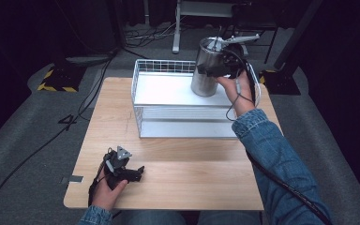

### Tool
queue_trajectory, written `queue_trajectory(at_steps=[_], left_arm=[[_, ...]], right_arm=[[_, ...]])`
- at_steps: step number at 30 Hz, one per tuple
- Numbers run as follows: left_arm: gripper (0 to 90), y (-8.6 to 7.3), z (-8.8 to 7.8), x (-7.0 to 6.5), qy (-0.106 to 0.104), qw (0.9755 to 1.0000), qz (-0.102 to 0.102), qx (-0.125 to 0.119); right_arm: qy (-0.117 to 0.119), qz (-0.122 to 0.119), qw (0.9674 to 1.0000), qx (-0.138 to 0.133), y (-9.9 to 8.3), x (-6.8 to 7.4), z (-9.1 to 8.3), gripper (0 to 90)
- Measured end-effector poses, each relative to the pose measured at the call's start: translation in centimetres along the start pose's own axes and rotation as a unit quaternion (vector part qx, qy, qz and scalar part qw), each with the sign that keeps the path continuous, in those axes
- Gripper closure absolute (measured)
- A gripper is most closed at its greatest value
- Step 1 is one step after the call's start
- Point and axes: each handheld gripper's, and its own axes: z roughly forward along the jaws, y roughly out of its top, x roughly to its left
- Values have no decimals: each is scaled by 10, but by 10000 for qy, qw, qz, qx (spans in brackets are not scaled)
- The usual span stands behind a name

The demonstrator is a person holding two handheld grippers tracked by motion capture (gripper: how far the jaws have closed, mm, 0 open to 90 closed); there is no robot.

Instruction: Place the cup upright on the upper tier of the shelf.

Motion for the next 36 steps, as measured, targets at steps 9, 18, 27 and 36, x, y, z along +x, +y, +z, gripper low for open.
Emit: queue_trajectory(at_steps=[9, 18, 27, 36], left_arm=[[3, 0, 0, 0, -5, 10000, 1, 3], [3, 0, 0, 0, -3, 10000, 3, 5], [3, 0, 0, 0, -1, 10000, -15, -2], [3, -1, -1, -1, -1, 10000, -23, -20]], right_arm=[[-17, -414, 9991, 22, -1, 5, 4, 31], [-23, -423, 9991, -33, -2, 4, 5, 1], [82, -408, 9991, -47, -3, 2, 3, 0], [215, -371, 9989, -200, -4, 0, -17, 0]])
